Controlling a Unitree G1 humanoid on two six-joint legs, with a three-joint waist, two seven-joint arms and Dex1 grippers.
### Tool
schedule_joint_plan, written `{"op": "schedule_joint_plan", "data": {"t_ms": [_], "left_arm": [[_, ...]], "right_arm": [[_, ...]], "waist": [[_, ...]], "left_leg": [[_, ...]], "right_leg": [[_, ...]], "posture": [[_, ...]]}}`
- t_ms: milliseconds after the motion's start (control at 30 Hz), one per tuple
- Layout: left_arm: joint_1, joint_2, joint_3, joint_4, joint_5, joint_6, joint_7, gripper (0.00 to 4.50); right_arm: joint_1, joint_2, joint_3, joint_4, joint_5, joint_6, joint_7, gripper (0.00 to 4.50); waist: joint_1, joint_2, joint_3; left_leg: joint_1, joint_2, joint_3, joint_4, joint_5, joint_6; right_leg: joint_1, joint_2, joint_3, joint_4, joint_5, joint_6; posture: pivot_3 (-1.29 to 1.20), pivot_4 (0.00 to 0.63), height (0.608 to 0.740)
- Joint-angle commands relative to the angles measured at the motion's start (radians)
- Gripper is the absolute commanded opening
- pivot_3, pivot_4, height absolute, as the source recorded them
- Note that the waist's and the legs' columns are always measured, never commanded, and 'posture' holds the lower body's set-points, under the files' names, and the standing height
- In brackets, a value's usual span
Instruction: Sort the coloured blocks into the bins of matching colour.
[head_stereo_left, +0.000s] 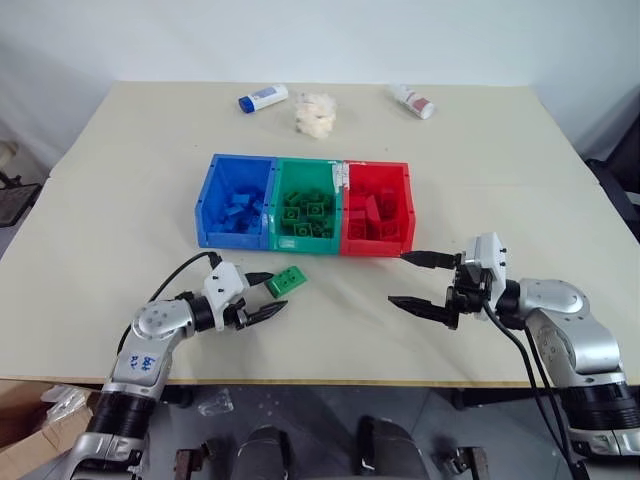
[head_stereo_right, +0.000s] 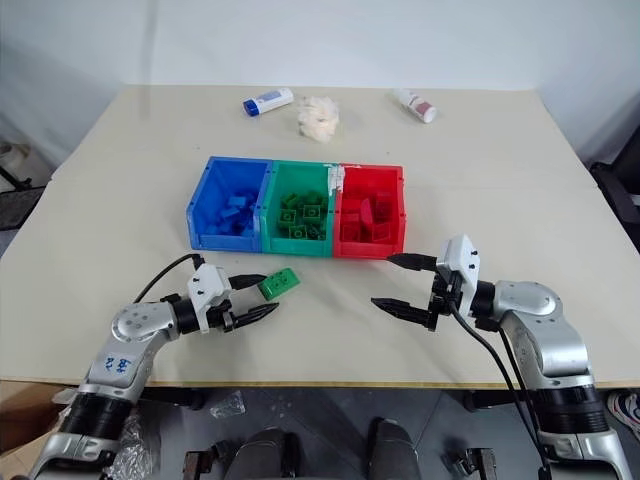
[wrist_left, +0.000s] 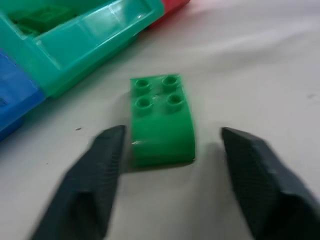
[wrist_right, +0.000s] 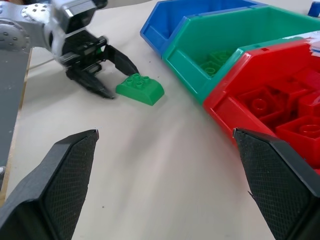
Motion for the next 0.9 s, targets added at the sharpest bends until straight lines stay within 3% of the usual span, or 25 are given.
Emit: {"op": "schedule_joint_plan", "data": {"t_ms": [33,100,300,533,833,900], "left_arm": [[-0.025,-0.003,-0.01,0.022,0.01,-0.026,-0.014,1.93],[-0.034,-0.006,-0.012,0.035,0.0,-0.034,-0.034,1.43],[-0.052,-0.028,-0.016,-0.026,-0.049,0.002,-0.08,1.43],[-0.148,-0.077,0.026,-0.101,-0.084,0.126,0.023,1.43],[-0.434,-0.133,0.022,0.168,-0.007,0.057,0.108,1.43],[-0.495,-0.146,0.022,0.271,0.026,0.016,0.144,2.17]], "right_arm": [[0.018,-0.017,-0.045,-0.048,0.017,-0.011,-0.013,4.5],[0.027,-0.016,-0.053,-0.052,0.017,-0.012,-0.019,4.5],[0.048,-0.013,-0.068,-0.052,0.016,-0.026,-0.028,4.5],[0.089,-0.016,-0.09,-0.059,0.018,-0.047,-0.038,4.5],[0.108,-0.009,-0.098,-0.064,0.015,-0.063,-0.05,4.5],[0.113,-0.007,-0.098,-0.068,0.016,-0.065,-0.053,4.5]], "waist": [[-0.001,0.0,0.0],[-0.001,0.0,0.0],[-0.002,0.0,0.0],[0.002,0.0,0.0],[0.001,-0.001,0.0],[0.0,-0.001,0.0]], "left_leg": [[0.0,0.0,0.0,0.0,0.0,0.0],[0.0,0.0,0.0,0.0,0.0,0.0],[0.0,0.0,0.0,0.0,0.0,0.0],[0.0,0.0,-0.001,0.001,0.0,0.0],[0.0,-0.001,-0.001,0.001,0.001,0.0],[0.0,-0.001,-0.001,0.001,0.001,0.0]], "right_leg": [[0.0,0.0,0.0,0.0,0.0,0.0],[0.0,0.0,0.0,0.0,0.0,0.0],[0.0,0.0,0.0,0.0,0.0,0.0],[0.001,0.0,0.0,0.0,0.0,0.0],[0.001,0.0,0.0,0.0,0.0,0.001],[0.001,0.0,0.0,-0.001,0.0,0.001]], "posture": [[0.0,0.15,0.74],[0.0,0.15,0.74],[0.0,0.15,0.74],[0.0,0.15,0.74],[0.0,0.15,0.74],[0.0,0.15,0.74]]}}
